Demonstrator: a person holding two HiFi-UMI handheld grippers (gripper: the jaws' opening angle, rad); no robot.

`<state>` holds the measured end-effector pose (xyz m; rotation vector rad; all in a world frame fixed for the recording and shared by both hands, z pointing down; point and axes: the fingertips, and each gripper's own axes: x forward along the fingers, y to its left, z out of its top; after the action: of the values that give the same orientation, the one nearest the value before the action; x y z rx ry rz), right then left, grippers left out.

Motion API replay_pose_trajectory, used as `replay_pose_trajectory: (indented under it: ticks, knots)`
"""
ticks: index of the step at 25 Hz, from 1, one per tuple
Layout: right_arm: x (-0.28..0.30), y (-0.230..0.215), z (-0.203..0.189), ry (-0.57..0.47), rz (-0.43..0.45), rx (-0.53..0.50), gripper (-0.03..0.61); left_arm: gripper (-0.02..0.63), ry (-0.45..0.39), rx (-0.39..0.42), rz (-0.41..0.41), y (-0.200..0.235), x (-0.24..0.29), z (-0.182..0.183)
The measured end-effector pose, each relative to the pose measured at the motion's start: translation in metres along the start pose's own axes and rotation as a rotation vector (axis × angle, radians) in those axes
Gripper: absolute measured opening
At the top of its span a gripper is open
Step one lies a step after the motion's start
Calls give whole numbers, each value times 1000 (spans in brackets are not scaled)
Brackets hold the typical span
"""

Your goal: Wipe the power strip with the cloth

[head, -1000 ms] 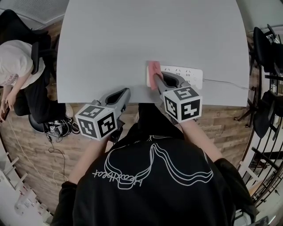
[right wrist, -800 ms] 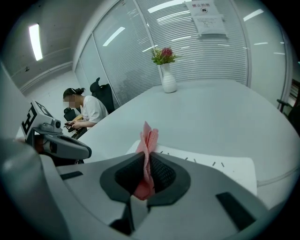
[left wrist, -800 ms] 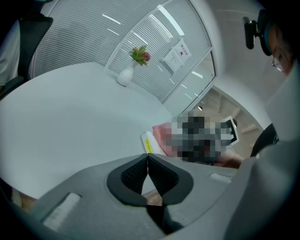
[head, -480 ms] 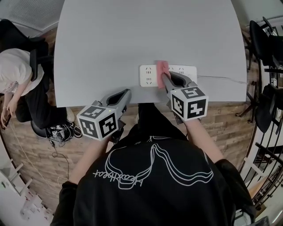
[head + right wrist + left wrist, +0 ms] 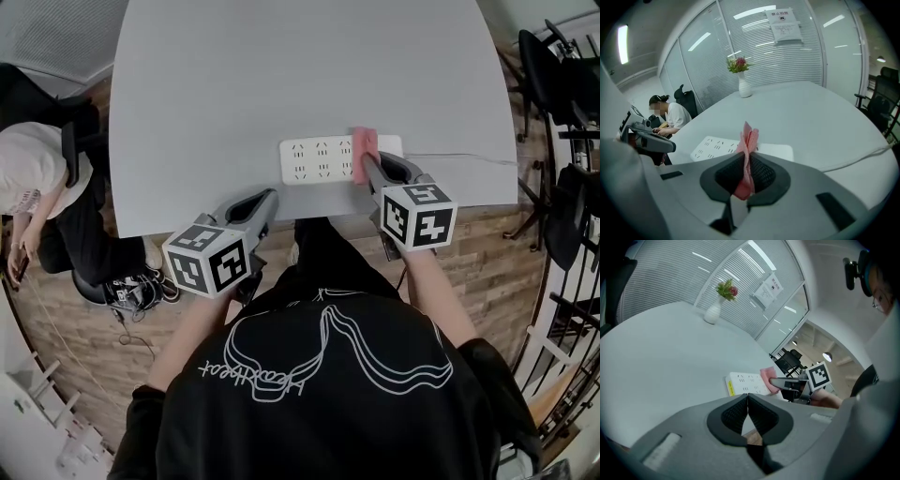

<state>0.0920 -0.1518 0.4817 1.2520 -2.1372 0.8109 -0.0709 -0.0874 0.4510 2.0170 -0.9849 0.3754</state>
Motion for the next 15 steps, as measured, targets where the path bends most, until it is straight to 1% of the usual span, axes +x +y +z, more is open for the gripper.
replay_pose_trajectory:
  ticks: [7, 15]
  knots:
    - [-16, -33, -9, -22, -58, 30, 38, 14, 11, 24, -5, -13, 3, -3]
    - [-36, -64, -18, -45, -136, 22, 38, 14, -18, 60, 15, -27, -16, -1]
